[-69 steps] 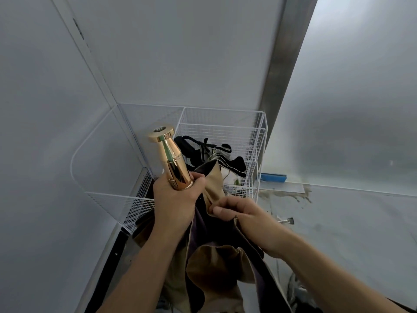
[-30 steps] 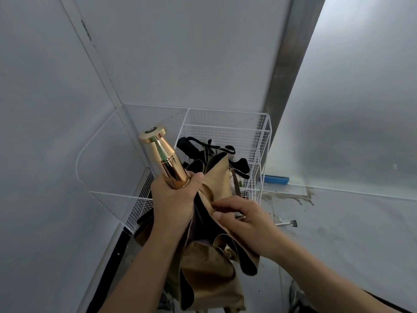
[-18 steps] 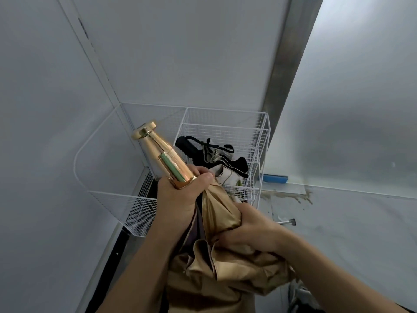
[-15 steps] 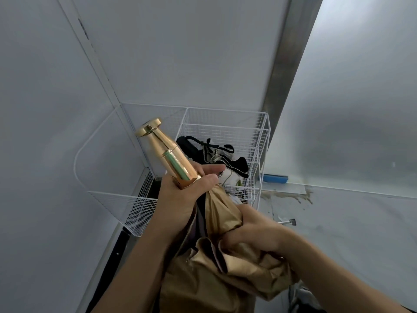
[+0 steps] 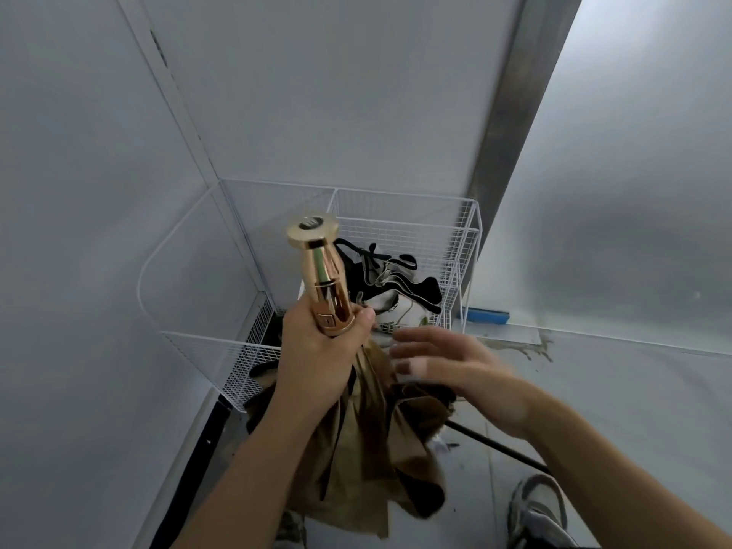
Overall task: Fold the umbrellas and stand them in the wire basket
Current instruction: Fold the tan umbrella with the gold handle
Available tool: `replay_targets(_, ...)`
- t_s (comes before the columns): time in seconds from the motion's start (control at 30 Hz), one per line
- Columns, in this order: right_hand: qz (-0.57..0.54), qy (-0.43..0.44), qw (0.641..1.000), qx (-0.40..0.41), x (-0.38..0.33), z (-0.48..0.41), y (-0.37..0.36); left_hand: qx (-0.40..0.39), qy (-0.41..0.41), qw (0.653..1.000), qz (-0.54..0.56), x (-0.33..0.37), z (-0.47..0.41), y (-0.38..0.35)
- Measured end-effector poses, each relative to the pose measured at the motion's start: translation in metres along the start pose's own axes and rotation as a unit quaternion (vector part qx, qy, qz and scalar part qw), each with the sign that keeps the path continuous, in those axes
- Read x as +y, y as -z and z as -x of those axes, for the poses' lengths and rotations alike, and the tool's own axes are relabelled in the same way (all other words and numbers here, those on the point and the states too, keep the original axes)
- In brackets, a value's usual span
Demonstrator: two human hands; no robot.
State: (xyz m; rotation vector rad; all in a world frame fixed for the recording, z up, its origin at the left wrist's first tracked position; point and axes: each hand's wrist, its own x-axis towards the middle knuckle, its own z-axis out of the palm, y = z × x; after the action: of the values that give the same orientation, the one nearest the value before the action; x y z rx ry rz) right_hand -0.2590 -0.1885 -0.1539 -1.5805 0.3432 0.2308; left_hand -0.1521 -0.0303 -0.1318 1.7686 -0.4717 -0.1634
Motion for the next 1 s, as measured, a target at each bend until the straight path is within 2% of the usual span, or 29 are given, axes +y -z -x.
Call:
replay_targets(0.03,0.047,-0.001,0.999,0.01,0.003,0.0,-0.001,0.002,-0.009,1.0,-0.02,-0.001,0.0,0.0)
replay_targets(0.1,0.196,0.012,0.977,0.084,0.011,-0.001,-0.005,0.009,-0.014,0.999,-0.039,-0.003,-0.002,0.001)
replay_targets(0.17,0.258,0.016,0.955,0.145,0.015,-0.002,-0.004,0.014,-0.017,0.999,-0.046,-0.004,-0.004,0.003)
replay_targets(0.27,0.151,0.012,0.966,0.208,0.01,0.0,0.009,0.033,-0.016,0.999,-0.036,-0.005,-0.006,0.004)
replay_targets(0.37,0.111,0.049,0.938,0.325,0.008,0.0,0.017,0.024,-0.02,0.998,-0.048,-0.008,-0.005,0.002)
replay_targets(0.43,0.103,0.059,0.919,0.375,0.01,-0.002,0.018,0.029,-0.019,0.998,-0.057,-0.01,-0.003,0.0)
replay_targets(0.57,-0.001,0.093,0.897,0.432,0.006,0.002,0.028,0.121,0.029,0.992,-0.029,-0.012,-0.007,0.001)
replay_targets(0.63,-0.072,0.085,0.911,0.397,0.003,0.005,0.029,0.15,0.048,0.988,-0.01,-0.012,-0.008,0.002)
replay_targets(0.67,-0.095,0.073,0.93,0.347,0.001,0.007,0.026,0.159,0.052,0.986,-0.001,-0.012,-0.009,0.003)
replay_targets(0.73,-0.104,0.052,0.968,0.222,0.001,0.009,0.015,0.17,0.062,0.983,0.021,-0.013,-0.01,0.002)
replay_targets(0.8,-0.071,0.049,0.984,0.154,0.002,0.01,0.006,0.166,0.068,0.983,0.046,-0.012,-0.01,0.001)
replay_targets(1.0,-0.024,0.055,0.987,0.146,0.003,0.003,-0.006,0.079,0.059,0.991,0.093,0.0,0.0,-0.011)
